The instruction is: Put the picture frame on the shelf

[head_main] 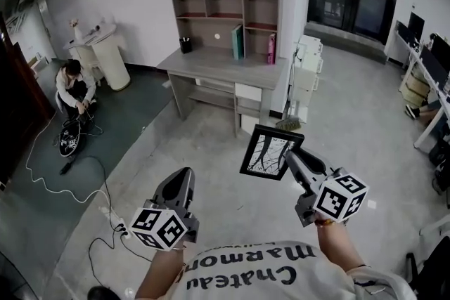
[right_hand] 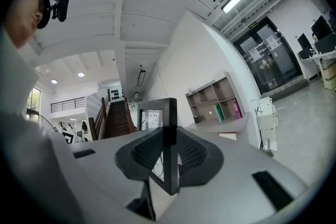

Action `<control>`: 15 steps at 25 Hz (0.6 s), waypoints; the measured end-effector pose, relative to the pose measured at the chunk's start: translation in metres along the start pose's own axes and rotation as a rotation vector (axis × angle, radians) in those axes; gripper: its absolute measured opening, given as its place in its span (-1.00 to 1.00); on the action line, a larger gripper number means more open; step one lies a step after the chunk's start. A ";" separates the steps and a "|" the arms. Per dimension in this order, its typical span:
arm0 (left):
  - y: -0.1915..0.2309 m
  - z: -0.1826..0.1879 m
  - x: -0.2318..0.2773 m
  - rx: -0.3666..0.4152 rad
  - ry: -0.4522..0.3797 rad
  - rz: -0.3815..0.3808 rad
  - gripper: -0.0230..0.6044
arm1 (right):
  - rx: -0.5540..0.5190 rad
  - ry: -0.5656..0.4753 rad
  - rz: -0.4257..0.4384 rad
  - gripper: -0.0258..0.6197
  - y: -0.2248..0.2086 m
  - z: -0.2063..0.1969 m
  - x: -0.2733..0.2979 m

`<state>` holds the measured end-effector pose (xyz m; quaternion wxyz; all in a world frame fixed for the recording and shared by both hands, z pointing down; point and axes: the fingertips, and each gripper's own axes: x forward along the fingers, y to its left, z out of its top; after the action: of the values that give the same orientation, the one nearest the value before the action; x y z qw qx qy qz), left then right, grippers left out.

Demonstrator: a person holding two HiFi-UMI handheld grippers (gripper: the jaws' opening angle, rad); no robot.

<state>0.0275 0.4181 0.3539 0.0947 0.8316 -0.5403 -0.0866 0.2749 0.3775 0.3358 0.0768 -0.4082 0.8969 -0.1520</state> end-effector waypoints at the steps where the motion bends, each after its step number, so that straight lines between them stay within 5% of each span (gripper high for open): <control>1: 0.004 0.001 0.005 -0.016 -0.008 -0.012 -0.87 | 0.020 -0.006 0.003 -0.66 -0.002 0.000 0.004; 7: 0.001 -0.003 0.020 -0.045 -0.029 -0.104 -0.87 | 0.072 0.051 -0.033 -0.66 -0.027 -0.022 0.018; 15: 0.033 -0.023 0.032 -0.078 0.005 -0.052 -0.87 | 0.033 0.127 0.032 -0.66 -0.022 -0.042 0.066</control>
<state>0.0165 0.3774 0.3832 0.1263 0.8411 -0.5147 -0.1079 0.2365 0.3228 0.3823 0.0289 -0.3822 0.9036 -0.1911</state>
